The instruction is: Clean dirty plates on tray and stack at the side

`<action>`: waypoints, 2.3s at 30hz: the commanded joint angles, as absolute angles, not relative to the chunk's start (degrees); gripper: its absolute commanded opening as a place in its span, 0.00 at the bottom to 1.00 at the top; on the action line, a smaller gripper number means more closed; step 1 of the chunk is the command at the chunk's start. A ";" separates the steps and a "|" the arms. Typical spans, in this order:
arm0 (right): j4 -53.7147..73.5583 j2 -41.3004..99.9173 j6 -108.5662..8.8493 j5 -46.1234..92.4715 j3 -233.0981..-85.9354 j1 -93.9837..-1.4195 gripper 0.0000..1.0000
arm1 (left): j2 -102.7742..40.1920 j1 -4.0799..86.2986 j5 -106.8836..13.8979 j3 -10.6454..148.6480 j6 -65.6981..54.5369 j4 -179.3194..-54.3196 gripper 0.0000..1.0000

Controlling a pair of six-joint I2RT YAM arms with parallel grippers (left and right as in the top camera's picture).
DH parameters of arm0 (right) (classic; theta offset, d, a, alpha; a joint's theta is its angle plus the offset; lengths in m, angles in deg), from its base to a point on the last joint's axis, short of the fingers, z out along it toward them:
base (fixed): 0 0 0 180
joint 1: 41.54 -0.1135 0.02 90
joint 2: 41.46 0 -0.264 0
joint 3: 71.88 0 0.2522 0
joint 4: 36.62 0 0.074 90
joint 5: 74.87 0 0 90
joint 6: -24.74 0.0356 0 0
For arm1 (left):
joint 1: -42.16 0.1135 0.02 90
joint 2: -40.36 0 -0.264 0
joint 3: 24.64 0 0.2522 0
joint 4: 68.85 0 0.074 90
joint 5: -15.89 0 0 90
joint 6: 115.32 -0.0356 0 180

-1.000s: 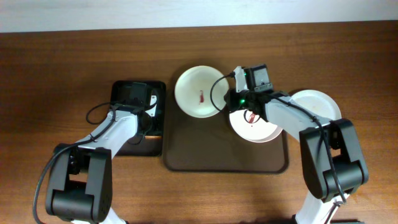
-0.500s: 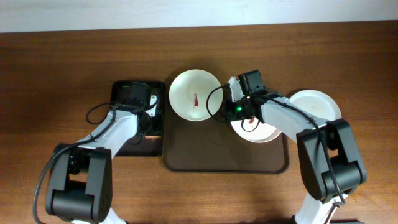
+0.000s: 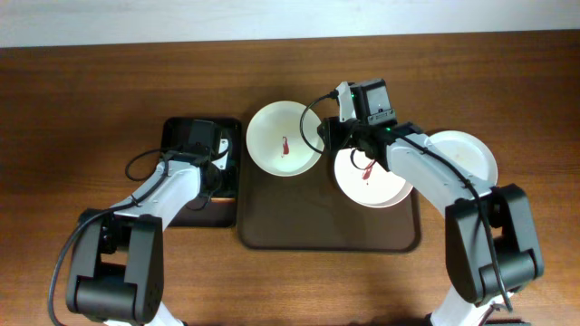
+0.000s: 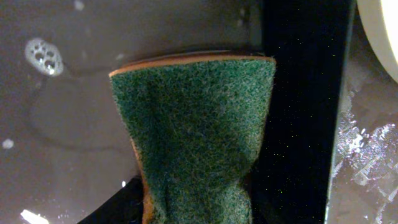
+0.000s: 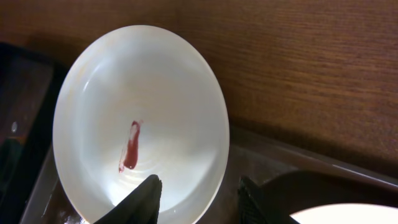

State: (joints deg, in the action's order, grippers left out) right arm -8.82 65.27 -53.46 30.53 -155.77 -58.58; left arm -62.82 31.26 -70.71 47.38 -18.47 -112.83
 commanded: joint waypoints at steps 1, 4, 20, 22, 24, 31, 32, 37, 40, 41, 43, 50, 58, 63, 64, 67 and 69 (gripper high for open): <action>-10.18 69.51 -53.57 29.26 -156.47 -58.79 0.41 | -63.17 31.09 -69.38 47.04 -18.55 -113.31 0.51; -10.33 71.90 -52.59 29.59 -156.47 -58.79 0.41 | -63.17 31.09 -69.38 47.04 -18.55 -113.31 0.51; 3.73 69.56 -52.31 36.39 -156.49 -58.79 0.04 | -63.17 31.09 -69.38 47.04 -18.55 -113.27 0.53; 8.14 68.55 -52.33 36.36 -156.49 -58.79 0.04 | -63.17 31.09 -69.38 47.04 -18.55 -113.11 0.56; 11.68 68.51 -52.35 36.32 -156.47 -58.79 0.04 | -63.17 31.09 -69.38 47.04 -18.55 -112.50 0.59; 14.89 68.51 -52.57 35.93 -156.45 -58.84 0.04 | -63.26 31.09 -69.38 47.04 -18.55 -107.43 0.61; 14.89 68.51 -52.57 35.93 -156.45 -58.84 0.04 | -63.45 31.09 -69.38 47.04 -18.53 -106.84 0.57; 14.92 68.51 -52.55 35.93 -156.45 -58.84 0.04 | -64.13 31.09 -70.05 47.01 -18.55 -105.51 0.23; 14.92 68.51 -52.55 35.93 -156.45 -58.84 0.04 | -64.13 31.09 -70.93 47.01 -18.55 -105.55 0.00; 14.92 68.51 -52.55 35.93 -156.45 -58.84 0.04 | -64.13 31.09 -71.04 47.01 -18.55 -105.57 0.00; 14.94 68.51 -52.55 35.93 -156.45 -58.84 0.04 | -63.91 31.09 -72.02 47.04 -18.55 -105.64 0.00; 14.94 68.51 -52.55 35.93 -156.45 -58.84 0.04 | -56.20 31.20 -72.42 47.04 -18.55 -105.71 0.00; 14.87 68.51 -52.57 35.91 -156.45 -58.84 0.04 | -44.31 31.26 -78.12 47.04 -18.57 -105.07 0.00; 14.68 68.51 -52.57 35.91 -156.45 -58.84 0.04 | -41.20 31.24 -79.56 47.04 -18.60 -102.73 0.00; 14.63 68.51 -52.57 35.91 -156.45 -58.84 0.04 | -40.90 31.24 -79.56 47.04 -18.60 -102.27 0.00; 14.63 68.51 -52.57 35.91 -156.45 -58.84 0.04 | -39.76 31.24 -79.54 47.04 -20.30 -100.04 0.00; 14.63 68.51 -52.57 35.88 -156.45 -58.84 0.04 | -39.13 31.24 -79.52 47.04 -22.07 -98.67 0.00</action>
State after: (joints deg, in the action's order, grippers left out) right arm 14.61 69.91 -52.18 36.21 -156.01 -58.58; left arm -41.53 31.26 -78.64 46.99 -18.92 -100.39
